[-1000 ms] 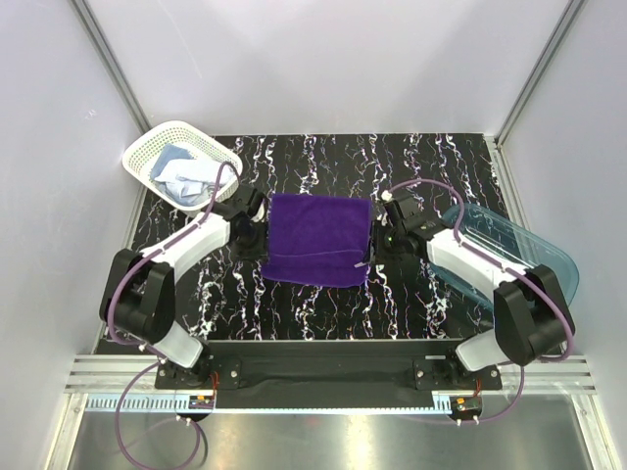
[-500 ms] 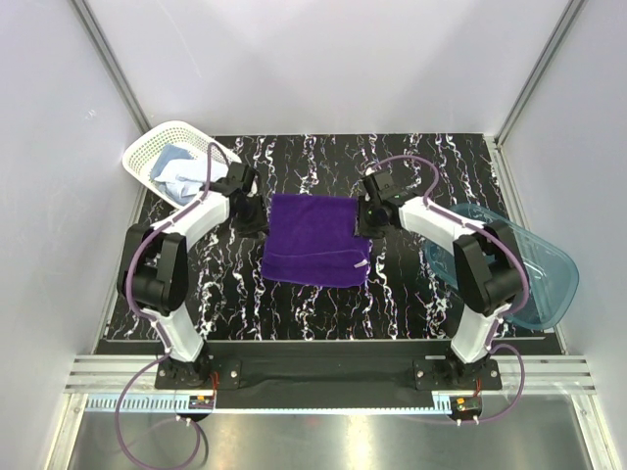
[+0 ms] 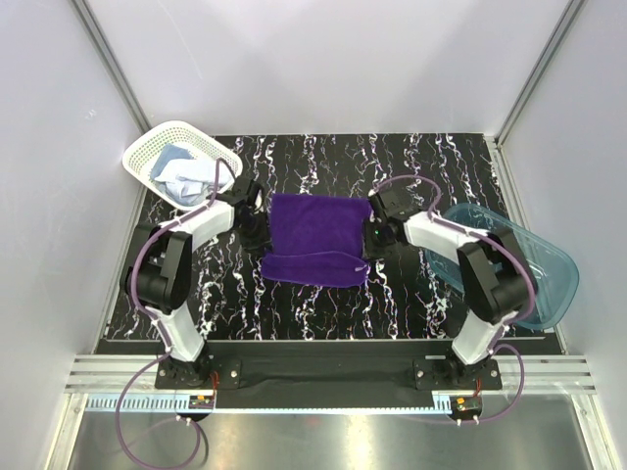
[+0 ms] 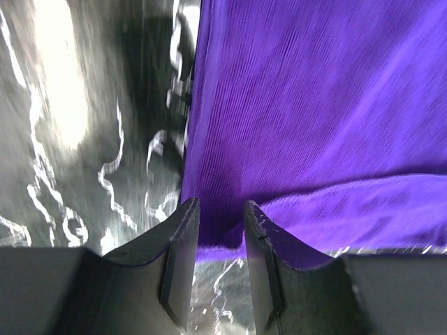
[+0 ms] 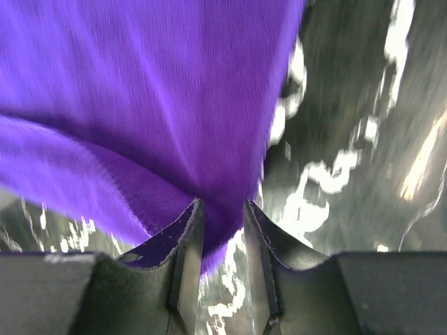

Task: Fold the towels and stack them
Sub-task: Fold the towel

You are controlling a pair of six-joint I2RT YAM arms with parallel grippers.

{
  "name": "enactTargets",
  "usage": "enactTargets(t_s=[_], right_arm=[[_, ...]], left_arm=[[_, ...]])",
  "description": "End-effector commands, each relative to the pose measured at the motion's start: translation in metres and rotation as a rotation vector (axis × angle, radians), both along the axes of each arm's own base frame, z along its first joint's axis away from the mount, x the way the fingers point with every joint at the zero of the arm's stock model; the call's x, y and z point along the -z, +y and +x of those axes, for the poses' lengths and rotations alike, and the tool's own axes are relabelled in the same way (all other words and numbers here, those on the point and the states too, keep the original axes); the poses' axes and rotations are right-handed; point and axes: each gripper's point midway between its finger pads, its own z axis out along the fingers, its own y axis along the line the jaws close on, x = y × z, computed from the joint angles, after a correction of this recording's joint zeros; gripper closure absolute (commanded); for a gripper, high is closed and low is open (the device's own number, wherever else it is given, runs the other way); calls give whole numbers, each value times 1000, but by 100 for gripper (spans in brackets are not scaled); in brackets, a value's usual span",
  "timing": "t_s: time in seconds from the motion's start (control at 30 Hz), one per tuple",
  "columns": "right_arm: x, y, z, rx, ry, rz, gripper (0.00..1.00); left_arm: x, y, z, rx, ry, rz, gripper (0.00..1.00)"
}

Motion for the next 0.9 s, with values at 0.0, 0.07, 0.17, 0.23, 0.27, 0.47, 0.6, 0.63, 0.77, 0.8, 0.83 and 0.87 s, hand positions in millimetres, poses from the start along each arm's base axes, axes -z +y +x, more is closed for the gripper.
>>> enactTargets(t_s=[0.0, 0.07, 0.17, 0.23, 0.27, 0.47, 0.6, 0.63, 0.77, 0.8, 0.83, 0.87], right_arm=[[-26, 13, -20, -51, -58, 125, 64], [-18, 7, -36, -44, -36, 127, 64], [-21, 4, -43, -35, -58, 145, 64], [-18, 2, -49, -34, -45, 144, 64], [-18, 2, -48, -33, -44, 142, 64], [-24, 0, -44, 4, -52, 134, 61], [-30, -1, -41, 75, -44, 141, 60], [-30, -1, -40, 92, -39, 143, 60], [-27, 3, -39, 158, -11, 167, 61], [-25, 3, -38, 166, -11, 166, 62], [-23, 2, -38, 174, -7, 160, 62], [-20, 0, -38, 190, -1, 154, 63]], left_arm=[[-18, -2, -14, 12, -40, -32, 64], [-13, 6, -27, -4, -32, -9, 65], [-10, 14, -35, -24, -39, 26, 65], [-7, 18, -38, -35, -33, 52, 66], [-7, 19, -39, -40, -35, 63, 67], [-16, 28, -30, -83, -73, 118, 66], [-23, 5, -24, -49, -92, -5, 65], [-20, 4, -23, -51, -82, -4, 65], [-11, 4, -24, -52, -54, 2, 65], [-10, 1, -23, -47, -55, -9, 66], [-10, -1, -24, -49, -52, -17, 66], [-8, -1, -25, -49, -52, -20, 66]])
